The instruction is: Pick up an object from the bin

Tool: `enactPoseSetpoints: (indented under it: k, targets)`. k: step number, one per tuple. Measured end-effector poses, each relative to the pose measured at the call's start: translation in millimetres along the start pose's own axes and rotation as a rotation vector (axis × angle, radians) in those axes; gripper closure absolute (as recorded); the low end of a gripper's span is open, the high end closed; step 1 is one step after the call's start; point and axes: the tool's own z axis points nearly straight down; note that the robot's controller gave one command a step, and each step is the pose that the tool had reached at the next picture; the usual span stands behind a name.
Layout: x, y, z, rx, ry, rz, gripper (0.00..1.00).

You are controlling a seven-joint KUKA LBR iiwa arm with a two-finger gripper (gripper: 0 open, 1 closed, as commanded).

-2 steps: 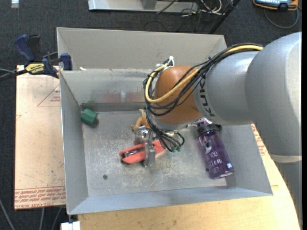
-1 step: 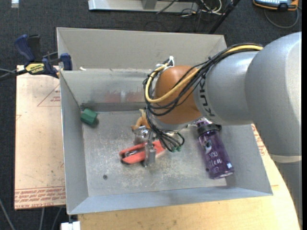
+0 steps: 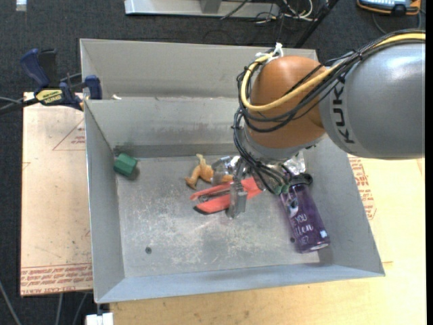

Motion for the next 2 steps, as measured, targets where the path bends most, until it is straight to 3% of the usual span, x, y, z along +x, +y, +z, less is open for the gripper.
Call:
enactPoseSetpoints:
  k: [1, 2]
  targets:
    - [0.0, 0, 0, 0.0, 0.0, 0.0, 1.0]
    - [-6.8, 6, -45, -0.001, 0.007, -0.005, 1.0]
